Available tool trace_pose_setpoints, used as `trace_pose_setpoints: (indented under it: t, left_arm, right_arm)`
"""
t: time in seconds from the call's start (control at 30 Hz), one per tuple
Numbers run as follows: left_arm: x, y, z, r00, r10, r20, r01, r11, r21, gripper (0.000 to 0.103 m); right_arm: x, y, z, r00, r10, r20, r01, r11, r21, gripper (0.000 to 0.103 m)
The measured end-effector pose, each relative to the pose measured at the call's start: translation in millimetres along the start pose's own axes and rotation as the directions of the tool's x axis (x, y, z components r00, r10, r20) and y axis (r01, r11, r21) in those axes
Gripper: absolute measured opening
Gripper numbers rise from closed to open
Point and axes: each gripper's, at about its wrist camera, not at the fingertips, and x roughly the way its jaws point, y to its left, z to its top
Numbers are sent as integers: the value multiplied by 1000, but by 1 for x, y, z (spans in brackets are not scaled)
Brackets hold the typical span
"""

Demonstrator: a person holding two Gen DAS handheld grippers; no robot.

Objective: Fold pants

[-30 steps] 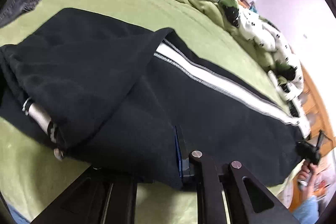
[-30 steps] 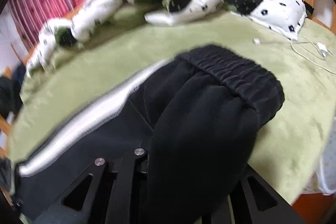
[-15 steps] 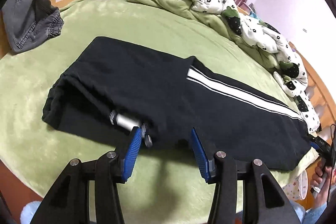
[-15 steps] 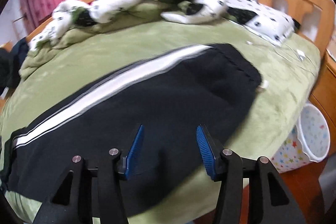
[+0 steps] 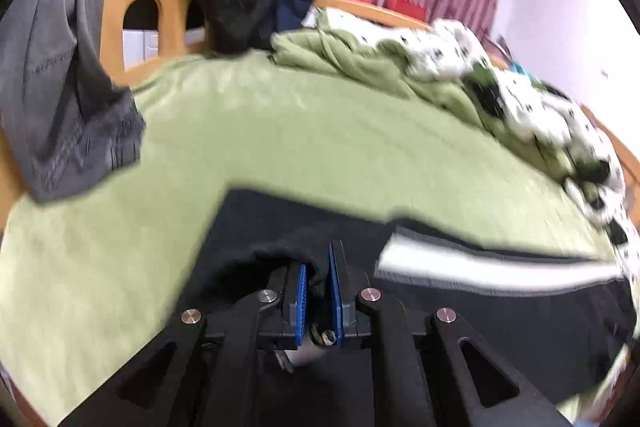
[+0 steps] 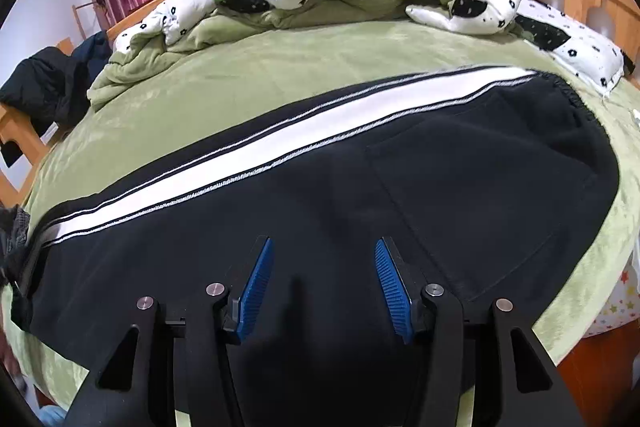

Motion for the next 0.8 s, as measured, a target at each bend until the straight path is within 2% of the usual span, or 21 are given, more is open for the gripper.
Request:
trace_pose_setpoints:
  t: [0.03, 0.13, 0.2, 0.23, 0.27, 0.33, 0.4, 0.43, 0.5, 0.63, 0.73, 0.8]
  left_arm:
    - [10, 7, 16, 1000, -7, -28, 6, 1000, -19, 16]
    - [31, 23, 35, 989, -23, -144, 12, 997, -73, 17]
    - [33, 28, 31, 986, -44, -163, 29, 996, -89, 18]
    - [32, 29, 27, 985, -50, -167, 35, 996, -88, 29]
    - [27, 29, 20, 983, -66, -170, 52, 995, -86, 48]
    - [13, 32, 10, 989, -57, -136, 46, 996, -81, 63]
    - [-16, 36, 2, 1000, 21, 1, -20, 998, -60, 66]
    - [-24, 37, 4, 999, 46, 28, -44, 998, -43, 73]
    - [-30, 42, 9, 998, 54, 18, -54, 998, -37, 75]
    - [-41, 43, 6, 999, -21, -40, 19, 999, -41, 75]
    - [-45, 35, -16, 997, -32, -77, 29, 999, -37, 75]
    - [-41, 28, -40, 984, -96, -149, 89, 995, -55, 75]
  right_arm:
    - [4, 1, 0, 1000, 10, -12, -10, 1000, 14, 52]
    - [14, 4, -2, 998, 31, -46, -29, 999, 39, 52]
    - [14, 9, -4, 998, 31, -49, -30, 999, 27, 52]
    - [14, 11, -5, 998, 30, -47, -29, 999, 20, 52]
    - [13, 13, -5, 999, 30, -43, -29, 999, 13, 52]
    - [10, 17, -6, 999, 33, -33, -33, 999, 4, 52]
    - [8, 18, -8, 999, 45, -29, -45, 999, 2, 52]
    - [7, 19, -9, 998, 50, -29, -50, 999, 4, 52]
    - [6, 18, -12, 997, 64, -31, -63, 998, 7, 52]
    - [2, 16, -16, 996, 90, -29, -89, 996, 21, 52]
    - [-3, 13, -16, 995, 101, -15, -101, 994, 32, 52]
    - [-7, 10, -16, 994, 113, -6, -113, 993, 46, 52]
